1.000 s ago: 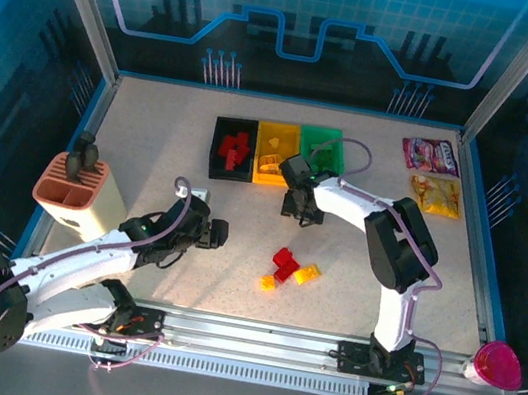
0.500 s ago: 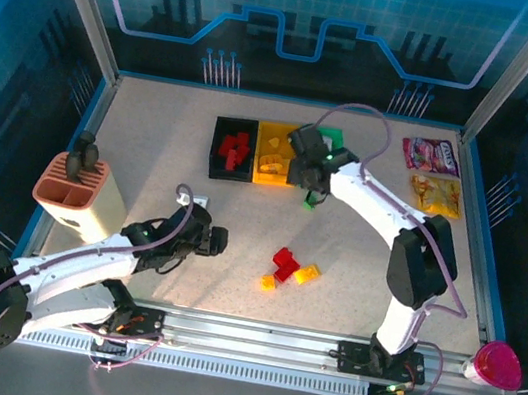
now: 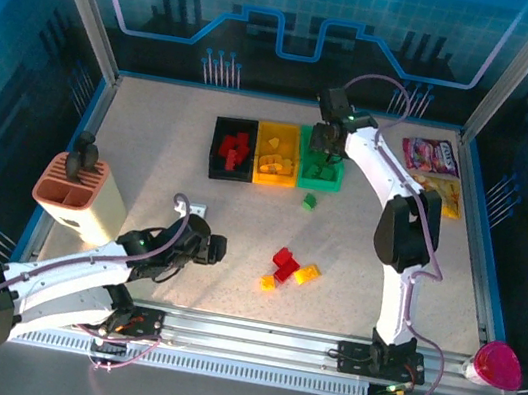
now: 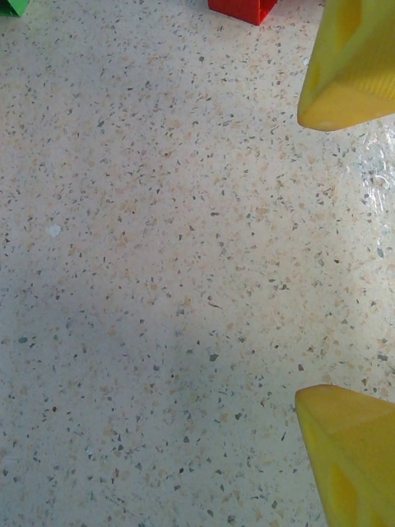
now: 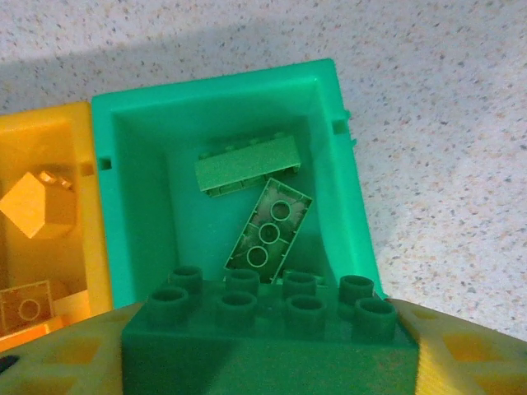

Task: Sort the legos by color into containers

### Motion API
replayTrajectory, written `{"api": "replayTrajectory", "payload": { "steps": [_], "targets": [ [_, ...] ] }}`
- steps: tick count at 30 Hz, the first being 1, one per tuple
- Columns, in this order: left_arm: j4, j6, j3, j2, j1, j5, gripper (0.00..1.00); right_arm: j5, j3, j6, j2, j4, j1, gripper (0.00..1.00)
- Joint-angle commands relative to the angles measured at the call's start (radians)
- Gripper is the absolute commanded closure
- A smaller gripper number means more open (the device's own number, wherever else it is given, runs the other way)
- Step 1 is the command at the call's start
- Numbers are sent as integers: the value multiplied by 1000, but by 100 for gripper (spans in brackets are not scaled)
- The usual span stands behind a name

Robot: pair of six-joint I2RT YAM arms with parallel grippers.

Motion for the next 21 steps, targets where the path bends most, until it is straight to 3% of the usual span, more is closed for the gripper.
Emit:
{"api": "replayTrajectory", "payload": {
  "steps": [1, 9, 21],
  "targets": [
    [-23, -21, -4, -14, -10, -27, 19, -19, 54, -16, 31, -63, -4, 32],
    [-21, -5, 7, -15, -28, -31, 19, -12, -32, -34, -56, -14, 20, 10],
    [14, -4, -2, -3, -47, -37, 19, -52, -419, -19, -277, 115, 86, 16]
  ]
}}
